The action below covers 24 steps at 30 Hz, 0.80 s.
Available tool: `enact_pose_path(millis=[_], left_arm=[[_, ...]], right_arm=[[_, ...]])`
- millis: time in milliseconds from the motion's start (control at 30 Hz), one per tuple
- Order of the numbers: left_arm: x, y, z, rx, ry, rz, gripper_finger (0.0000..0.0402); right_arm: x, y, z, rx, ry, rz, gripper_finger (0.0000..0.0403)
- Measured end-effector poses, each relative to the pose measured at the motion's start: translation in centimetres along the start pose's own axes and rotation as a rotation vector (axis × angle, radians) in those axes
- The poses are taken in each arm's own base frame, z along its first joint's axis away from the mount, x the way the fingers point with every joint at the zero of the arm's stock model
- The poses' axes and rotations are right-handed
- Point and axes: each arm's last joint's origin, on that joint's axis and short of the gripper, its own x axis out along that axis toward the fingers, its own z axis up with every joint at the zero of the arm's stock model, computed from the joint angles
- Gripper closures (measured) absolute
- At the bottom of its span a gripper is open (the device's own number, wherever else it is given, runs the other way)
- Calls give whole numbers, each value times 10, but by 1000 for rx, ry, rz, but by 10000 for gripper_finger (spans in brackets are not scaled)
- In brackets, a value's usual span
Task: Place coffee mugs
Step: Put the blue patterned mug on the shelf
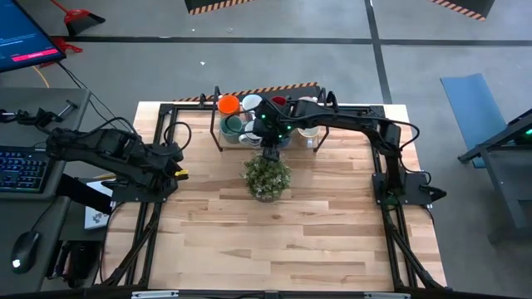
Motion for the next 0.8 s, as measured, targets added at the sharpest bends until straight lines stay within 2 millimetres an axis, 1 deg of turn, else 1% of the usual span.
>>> enact_pose_path(millis=[467, 800], left_arm=[[3, -1, 1, -14, 11, 11, 367], [3, -1, 1, -14, 11, 11, 367]], right_arm=[[14, -4, 1, -4, -7, -19, 384], [13, -14, 0, 14, -6, -72, 384]])
